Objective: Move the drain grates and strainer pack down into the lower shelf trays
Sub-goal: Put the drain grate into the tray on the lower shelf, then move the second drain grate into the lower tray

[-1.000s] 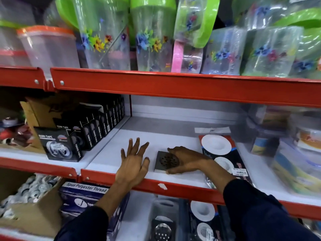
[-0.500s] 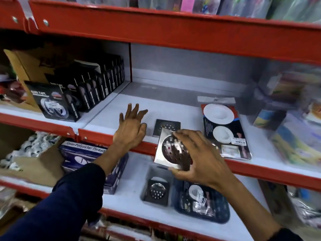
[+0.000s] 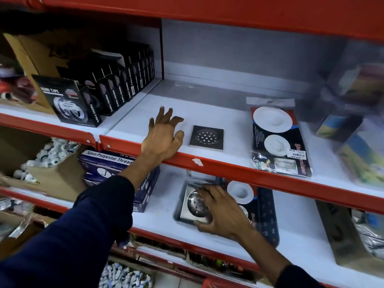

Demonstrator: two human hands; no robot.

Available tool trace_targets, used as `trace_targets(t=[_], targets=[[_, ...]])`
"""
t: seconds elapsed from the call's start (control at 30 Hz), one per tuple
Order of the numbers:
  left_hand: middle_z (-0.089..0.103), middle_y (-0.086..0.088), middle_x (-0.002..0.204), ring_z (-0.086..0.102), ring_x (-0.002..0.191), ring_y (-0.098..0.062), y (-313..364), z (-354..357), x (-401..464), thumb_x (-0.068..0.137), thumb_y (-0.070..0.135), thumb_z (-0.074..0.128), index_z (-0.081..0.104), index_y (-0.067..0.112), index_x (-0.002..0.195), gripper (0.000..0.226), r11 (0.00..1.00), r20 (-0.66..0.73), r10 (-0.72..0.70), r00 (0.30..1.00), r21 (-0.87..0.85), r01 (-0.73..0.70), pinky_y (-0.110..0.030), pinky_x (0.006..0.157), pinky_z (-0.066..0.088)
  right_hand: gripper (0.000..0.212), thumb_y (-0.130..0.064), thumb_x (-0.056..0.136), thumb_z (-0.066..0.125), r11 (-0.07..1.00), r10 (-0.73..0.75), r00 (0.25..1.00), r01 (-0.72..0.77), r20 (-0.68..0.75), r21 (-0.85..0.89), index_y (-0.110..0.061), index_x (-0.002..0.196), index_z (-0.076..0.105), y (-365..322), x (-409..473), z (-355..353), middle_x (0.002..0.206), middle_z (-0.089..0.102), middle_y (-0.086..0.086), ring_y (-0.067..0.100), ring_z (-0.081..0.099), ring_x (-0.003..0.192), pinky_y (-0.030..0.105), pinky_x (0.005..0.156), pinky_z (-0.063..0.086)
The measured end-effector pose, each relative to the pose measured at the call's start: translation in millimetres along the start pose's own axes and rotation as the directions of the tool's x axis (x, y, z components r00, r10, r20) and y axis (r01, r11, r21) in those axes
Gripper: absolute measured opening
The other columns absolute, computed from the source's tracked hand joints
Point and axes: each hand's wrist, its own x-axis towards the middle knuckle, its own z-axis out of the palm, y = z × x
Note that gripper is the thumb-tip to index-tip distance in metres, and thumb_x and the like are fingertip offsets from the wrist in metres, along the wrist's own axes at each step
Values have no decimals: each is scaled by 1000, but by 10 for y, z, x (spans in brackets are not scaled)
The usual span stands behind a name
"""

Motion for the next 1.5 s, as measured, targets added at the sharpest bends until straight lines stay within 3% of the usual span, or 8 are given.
trace_targets(t=[0.3,0.53,0.73,0.93,1.03,1.13,1.27,1.5], targets=[[29,-9,162,5,155,-21,1,4,11,81,35,38,48,26,138,58,999,-10,-14,1000,-32,14,-57,124,13,84,-59,72,69,981,174,894,-195,413,8,-15,139,43,273,520,785,136,54,11,32,53,121,36,103,45],[30,-7,162,6,155,-19,-19,17,34,80,35,37,48,28,137,59,999,-16,-15,1000,-29,15,-56,124,13,87,-56,80,72,986,109,901,-153,421,73,-13,147,36,279,523,911,147,48,11,31,48,130,35,110,42],[29,-6,162,6,155,-18,-36,40,36,80,38,36,47,30,137,59,1000,-26,-3,1000,-15,3,-57,124,12,57,-39,94,55,997,-65,998,64,24,46,-23,146,39,96,415,337,147,52,1,22,57,124,37,92,57],[27,-9,163,3,155,-21,-26,40,22,81,37,34,46,27,140,62,1000,-17,7,1000,7,-7,-58,123,10,34,-19,93,61,898,-440,693,334,-571,-287,-14,126,59,-89,493,-556,109,71,4,21,63,92,32,77,53],[25,-10,163,2,155,-22,-27,33,13,80,39,32,44,27,142,64,1000,-13,20,1000,10,-20,-60,123,9,35,-27,94,57,952,-305,725,216,-618,-217,-17,128,59,-136,637,-973,117,66,3,19,56,102,31,85,46],[24,-9,164,2,155,-23,-42,56,-5,80,42,30,41,25,144,67,999,-10,20,1000,30,-20,-60,123,8,55,-42,91,57,993,-43,863,-17,-503,-114,-21,141,48,-9,827,-1245,141,54,1,21,46,127,39,102,46],[21,-8,165,1,155,-21,-45,61,5,79,44,27,38,24,147,72,999,-8,3,1000,37,-2,-58,124,6,86,-62,88,55,979,186,982,-189,-40,-73,-21,156,24,314,1127,-1449,165,23,5,27,22,151,40,122,23],[18,-6,166,-2,155,-19,-35,51,14,81,42,31,35,25,149,69,1000,4,-8,1000,23,8,-55,124,3,63,-69,78,58,983,185,967,-183,175,-28,-32,130,52,501,1344,-1381,132,59,-1,24,50,119,38,90,48]])
